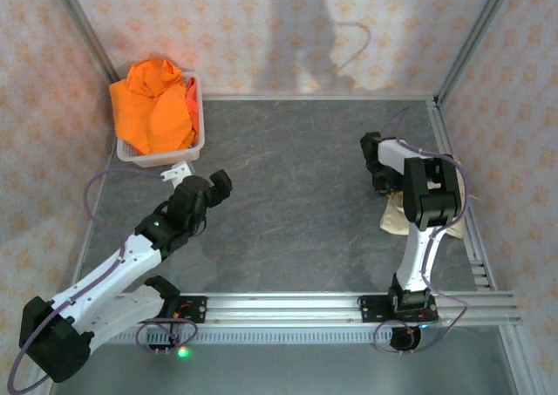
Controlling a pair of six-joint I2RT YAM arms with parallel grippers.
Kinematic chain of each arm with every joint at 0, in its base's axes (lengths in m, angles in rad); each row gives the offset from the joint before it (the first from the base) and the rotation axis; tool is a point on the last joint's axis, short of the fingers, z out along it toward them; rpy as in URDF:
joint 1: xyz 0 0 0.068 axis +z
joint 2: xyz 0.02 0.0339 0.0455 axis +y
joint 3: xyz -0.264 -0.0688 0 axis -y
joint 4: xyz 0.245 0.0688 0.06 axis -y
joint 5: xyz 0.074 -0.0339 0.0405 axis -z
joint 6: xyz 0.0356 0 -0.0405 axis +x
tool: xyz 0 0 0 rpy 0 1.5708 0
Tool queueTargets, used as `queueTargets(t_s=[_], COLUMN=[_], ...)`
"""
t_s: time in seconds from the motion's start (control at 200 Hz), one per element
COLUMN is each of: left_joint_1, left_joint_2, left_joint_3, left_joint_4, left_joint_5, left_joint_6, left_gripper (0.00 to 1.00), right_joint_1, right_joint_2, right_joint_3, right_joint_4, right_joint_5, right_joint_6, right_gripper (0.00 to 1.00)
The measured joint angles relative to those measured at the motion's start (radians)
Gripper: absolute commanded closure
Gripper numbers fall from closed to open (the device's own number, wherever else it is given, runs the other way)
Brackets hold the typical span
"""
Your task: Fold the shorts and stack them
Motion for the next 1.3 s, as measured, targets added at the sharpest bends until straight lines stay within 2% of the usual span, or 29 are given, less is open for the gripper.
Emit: queueTargets(t_s=[0.23, 0.365, 0.41, 0.485, 0.636, 0.781, 0.871, 0.956, 1.116, 1.301], left_joint_1=[0.035, 0.087, 0.113, 0.162, 0.26, 0.39, 0.457, 0.502, 0.567, 0.611], left_joint_2=[-0.006, 0.01, 0.028, 0.074, 0.197, 0.369, 0.508, 0.651, 0.93, 1.22], left_joint_3=[0.002, 0.064, 0.109, 0.215, 0.444, 0.644, 0.768, 0.888, 1.146, 1.426], left_joint_4=[-0.032, -0.116, -0.15, -0.206, -0.286, -0.349, -0.394, -0.435, -0.516, -0.63], left_joint_5=[0.0, -0.012, -0.018, -0.031, -0.05, -0.007, 0.028, 0.06, 0.124, 0.129], left_joint_6=[0.0, 0.005, 0.016, 0.039, 0.098, 0.146, 0.169, 0.185, 0.206, 0.249], left_gripper=[0.0, 0.0, 0.0, 0.0, 0.0, 0.0, 0.0, 0.01, 0.04, 0.08], right_joint_1=[0.003, 0.003, 0.005, 0.011, 0.045, 0.076, 0.076, 0.076, 0.076, 0.076], right_joint_2=[-0.002, -0.029, -0.054, -0.123, -0.342, -0.578, -0.717, -0.814, -0.882, -0.898], right_joint_3=[-0.023, -0.023, -0.023, -0.019, 0.005, -0.011, -0.067, -0.135, -0.232, -0.309], right_joint_4=[0.022, 0.016, 0.01, 0.002, 0.008, 0.077, 0.15, 0.207, 0.265, 0.28], right_joint_5=[0.039, 0.02, -0.002, -0.052, -0.169, -0.312, -0.408, -0.491, -0.604, -0.65], right_joint_6=[-0.074, -0.081, -0.072, -0.056, -0.023, 0.018, 0.047, 0.08, 0.121, 0.15], right_gripper=[0.72, 0.63, 0.57, 0.39, 0.16, 0.11, 0.06, 0.04, 0.03, 0.03])
